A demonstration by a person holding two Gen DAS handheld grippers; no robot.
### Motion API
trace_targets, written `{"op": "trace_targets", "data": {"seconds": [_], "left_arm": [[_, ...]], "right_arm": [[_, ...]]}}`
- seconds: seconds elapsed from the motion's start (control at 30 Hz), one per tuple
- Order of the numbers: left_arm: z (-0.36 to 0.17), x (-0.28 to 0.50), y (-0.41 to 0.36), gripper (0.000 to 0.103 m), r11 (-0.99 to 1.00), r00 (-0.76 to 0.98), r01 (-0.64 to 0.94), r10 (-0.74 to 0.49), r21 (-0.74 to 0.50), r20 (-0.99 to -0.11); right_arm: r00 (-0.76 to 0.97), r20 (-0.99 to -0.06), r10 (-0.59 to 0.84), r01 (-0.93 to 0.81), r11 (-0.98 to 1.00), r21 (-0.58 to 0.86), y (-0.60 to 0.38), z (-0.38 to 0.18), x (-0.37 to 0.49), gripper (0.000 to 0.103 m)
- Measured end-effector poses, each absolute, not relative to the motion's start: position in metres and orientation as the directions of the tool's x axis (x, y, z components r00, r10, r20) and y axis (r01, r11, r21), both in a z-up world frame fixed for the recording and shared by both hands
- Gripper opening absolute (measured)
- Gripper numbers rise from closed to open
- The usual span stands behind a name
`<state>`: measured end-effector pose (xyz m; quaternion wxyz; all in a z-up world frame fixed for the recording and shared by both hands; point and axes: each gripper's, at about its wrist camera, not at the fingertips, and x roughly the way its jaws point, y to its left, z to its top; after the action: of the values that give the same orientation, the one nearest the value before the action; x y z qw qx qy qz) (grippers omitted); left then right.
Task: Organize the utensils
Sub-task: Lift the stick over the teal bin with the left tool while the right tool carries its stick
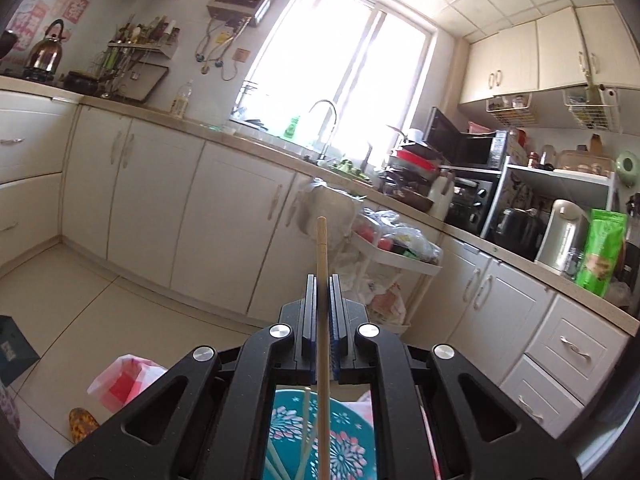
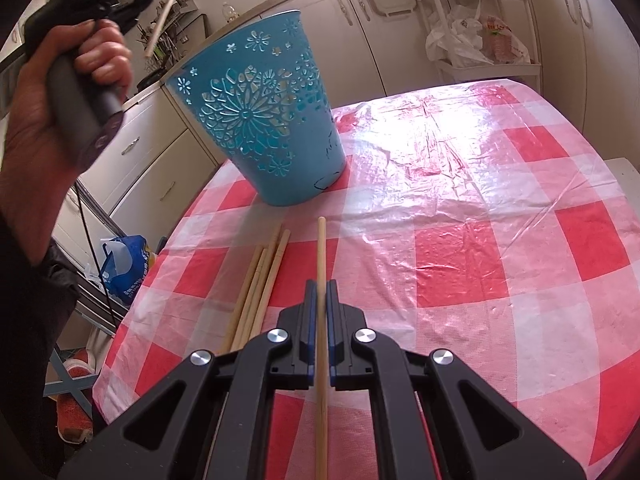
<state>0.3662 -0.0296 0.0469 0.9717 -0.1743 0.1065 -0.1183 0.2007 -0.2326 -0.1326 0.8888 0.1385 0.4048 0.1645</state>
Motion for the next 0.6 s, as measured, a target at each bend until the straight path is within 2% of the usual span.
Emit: {"op": "trace_targets", "data": {"seconds": [0.23,0.6], "left_arm": [[0.021,0.380,-0.035,0.005,0.936,0.953,0.131,-0.210,-0.326,-0.219],[-0.015,0.357,-0.033,0.005,0.948,0.916,0.142,-0.236,-0.286,-0.326]], "right_arm": [[0.612,-0.670,0.419,-0.177,0.899,0.400,-0.235,-0.133,0.202,0.005],[0.617,-0.661,0.426,-0.165,0.892,0.420,-0.240,-0.133,0.202,0.006]]}}
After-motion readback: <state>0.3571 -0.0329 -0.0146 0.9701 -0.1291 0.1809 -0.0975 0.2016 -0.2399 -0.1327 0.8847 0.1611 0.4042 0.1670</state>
